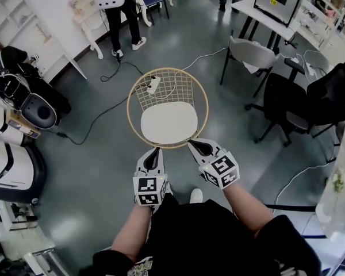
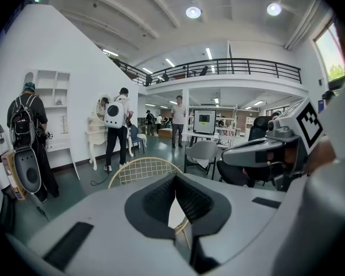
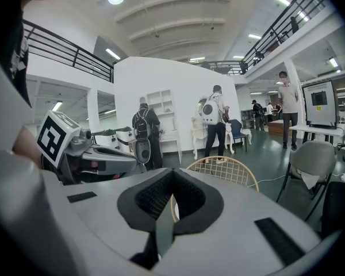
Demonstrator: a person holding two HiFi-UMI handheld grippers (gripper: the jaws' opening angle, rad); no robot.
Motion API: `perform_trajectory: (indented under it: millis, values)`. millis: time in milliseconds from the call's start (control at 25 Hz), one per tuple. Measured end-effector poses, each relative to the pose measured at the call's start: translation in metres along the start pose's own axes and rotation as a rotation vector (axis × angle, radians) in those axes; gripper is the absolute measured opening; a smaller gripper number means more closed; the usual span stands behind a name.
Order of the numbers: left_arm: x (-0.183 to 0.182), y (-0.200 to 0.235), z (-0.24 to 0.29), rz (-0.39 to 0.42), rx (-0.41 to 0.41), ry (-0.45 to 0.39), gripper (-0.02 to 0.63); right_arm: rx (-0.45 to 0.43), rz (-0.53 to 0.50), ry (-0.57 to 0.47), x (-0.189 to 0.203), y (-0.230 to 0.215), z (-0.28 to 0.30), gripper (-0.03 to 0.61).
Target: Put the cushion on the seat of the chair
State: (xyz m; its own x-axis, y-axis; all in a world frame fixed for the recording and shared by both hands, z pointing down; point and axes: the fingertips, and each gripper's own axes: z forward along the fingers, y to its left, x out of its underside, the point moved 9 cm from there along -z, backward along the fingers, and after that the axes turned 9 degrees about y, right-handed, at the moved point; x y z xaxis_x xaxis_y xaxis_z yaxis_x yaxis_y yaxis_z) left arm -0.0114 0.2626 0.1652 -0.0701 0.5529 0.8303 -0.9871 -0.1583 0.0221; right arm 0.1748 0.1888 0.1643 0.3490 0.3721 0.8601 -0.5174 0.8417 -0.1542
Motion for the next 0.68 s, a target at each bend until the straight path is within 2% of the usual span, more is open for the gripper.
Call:
perform_trajectory:
  millis: [680]
  values:
    - [0.0068,-0.0009,-0.0063,0.002,-0.006,0.005,0.017,-0.013,0.005,0.001,0.0029,0.0065,0.0025,0.012]
